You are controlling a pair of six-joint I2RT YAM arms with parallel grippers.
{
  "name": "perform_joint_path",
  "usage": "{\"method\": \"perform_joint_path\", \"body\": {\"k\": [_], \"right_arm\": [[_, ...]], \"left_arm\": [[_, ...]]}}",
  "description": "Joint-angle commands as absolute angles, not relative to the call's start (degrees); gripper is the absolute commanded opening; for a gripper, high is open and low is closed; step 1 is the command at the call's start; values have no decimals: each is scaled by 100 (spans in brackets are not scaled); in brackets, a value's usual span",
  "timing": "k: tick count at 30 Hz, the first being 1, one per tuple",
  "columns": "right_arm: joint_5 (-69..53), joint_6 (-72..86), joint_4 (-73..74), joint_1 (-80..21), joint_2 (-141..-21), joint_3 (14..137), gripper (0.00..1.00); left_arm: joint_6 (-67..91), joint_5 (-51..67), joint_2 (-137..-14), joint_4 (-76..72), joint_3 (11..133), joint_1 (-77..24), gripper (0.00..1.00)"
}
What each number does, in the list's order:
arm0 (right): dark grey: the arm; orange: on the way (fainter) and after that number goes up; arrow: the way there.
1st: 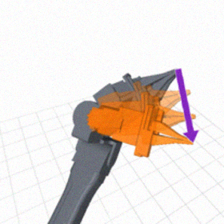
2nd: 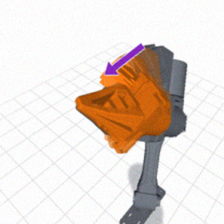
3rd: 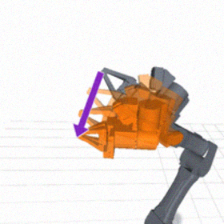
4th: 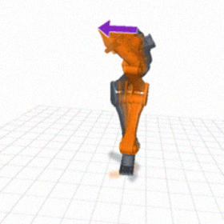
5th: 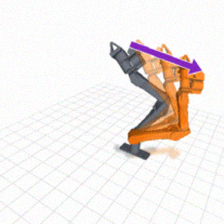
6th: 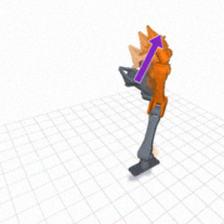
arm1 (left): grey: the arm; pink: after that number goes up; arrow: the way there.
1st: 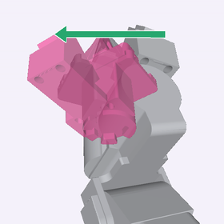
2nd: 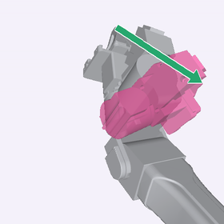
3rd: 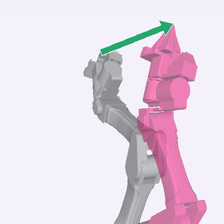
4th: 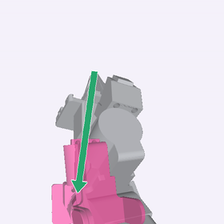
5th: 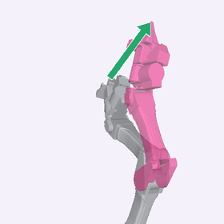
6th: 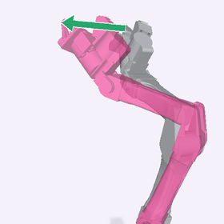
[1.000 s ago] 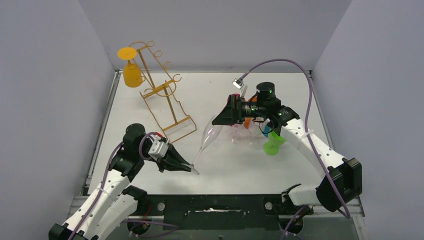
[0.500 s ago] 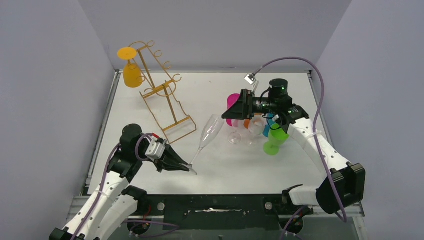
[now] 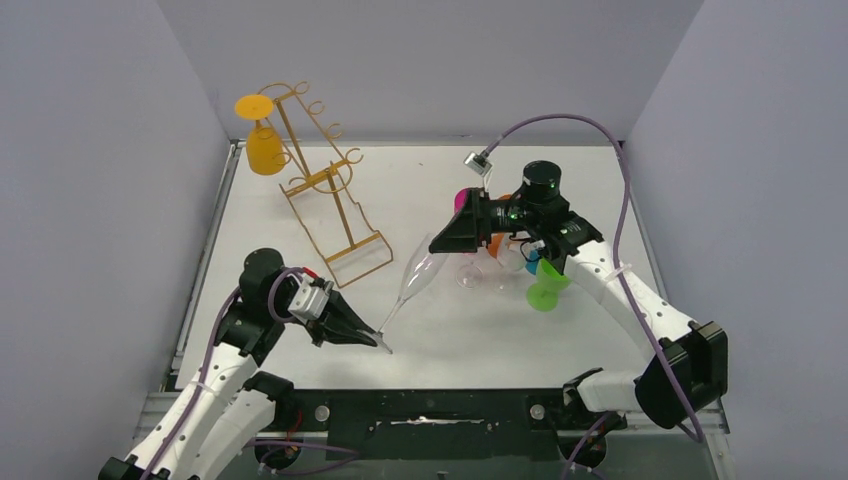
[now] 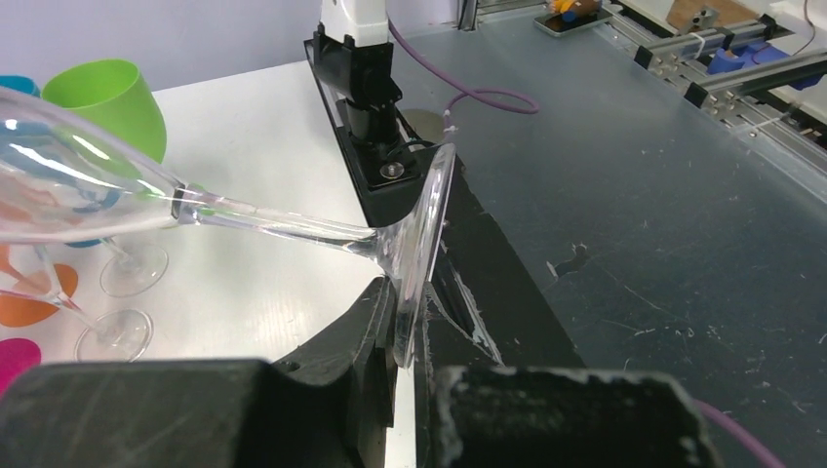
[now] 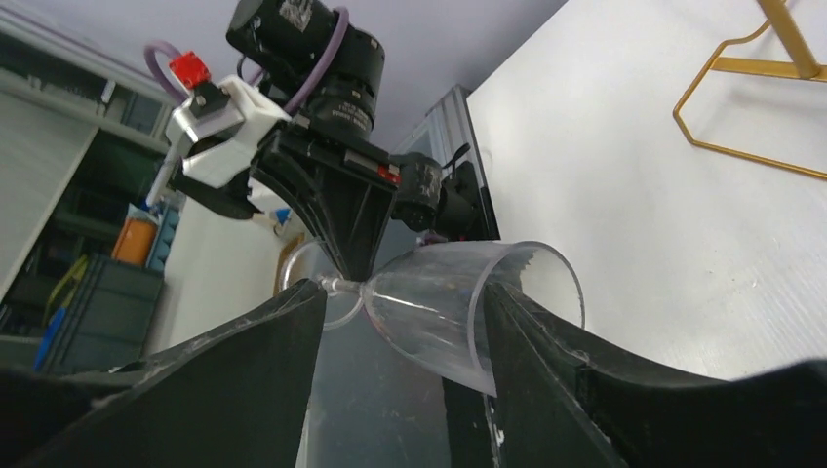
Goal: Take the wine glass off the wine glass rack
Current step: Place the wine glass at the center of the board.
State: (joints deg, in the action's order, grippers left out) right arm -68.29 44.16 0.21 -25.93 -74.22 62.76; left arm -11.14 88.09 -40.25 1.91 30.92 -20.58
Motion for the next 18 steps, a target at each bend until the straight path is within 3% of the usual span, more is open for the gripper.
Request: {"method": "perform_joint_path", "body": {"k": [1, 3, 5, 14, 18], "right_arm": [[-7460, 3834, 504, -2839, -7565, 6631, 59], [-7670, 3720, 701, -2803, -7592, 6655, 49], [-7755, 3667, 776, -2803, -7526, 6647, 46], [-8021, 4158, 589, -3162, -7217, 6673, 50], [-7994, 4295, 536, -3169, -7151, 6560, 38]], "left_arm": [[-1212, 9096, -4030, -67, 3354, -1992, 0], [-1201, 9109, -4035, -113, 3333, -1982, 0], [-1141, 9134, -4023, -191, 3323, -1949, 0], [56, 9334, -3985, -1910, 3234, -1075, 0], [142, 9335, -4077, -1960, 3296, -1035, 0]]}}
